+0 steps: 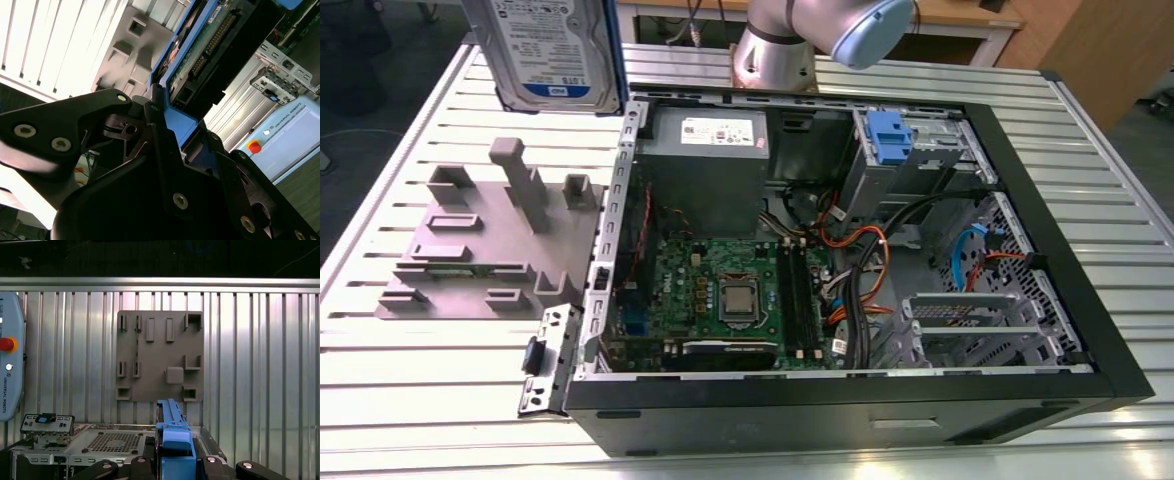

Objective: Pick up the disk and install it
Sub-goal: 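Pick up the disk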

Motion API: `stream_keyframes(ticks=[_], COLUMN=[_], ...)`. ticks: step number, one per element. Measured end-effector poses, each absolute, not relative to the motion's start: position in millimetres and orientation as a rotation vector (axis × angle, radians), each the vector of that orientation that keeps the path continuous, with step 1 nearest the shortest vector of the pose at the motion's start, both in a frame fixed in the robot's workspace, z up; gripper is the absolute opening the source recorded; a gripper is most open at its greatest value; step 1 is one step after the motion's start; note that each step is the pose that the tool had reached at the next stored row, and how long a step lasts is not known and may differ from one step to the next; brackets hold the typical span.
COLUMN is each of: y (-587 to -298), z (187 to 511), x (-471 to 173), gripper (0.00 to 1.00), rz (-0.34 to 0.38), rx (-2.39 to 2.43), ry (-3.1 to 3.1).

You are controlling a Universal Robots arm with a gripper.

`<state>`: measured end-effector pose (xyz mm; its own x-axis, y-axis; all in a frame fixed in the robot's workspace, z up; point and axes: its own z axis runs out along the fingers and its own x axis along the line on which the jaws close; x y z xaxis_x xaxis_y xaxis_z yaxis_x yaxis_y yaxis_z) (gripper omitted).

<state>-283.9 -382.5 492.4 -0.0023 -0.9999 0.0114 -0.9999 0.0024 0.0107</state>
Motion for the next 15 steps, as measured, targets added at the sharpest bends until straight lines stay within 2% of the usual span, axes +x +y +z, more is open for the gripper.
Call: stream_keyframes(ticks=[15], y=[-382.6], z=[492.4], x=[-278.6], gripper=[0.36], rz=[0.001], rx=[2.208], ry=[-2.213])
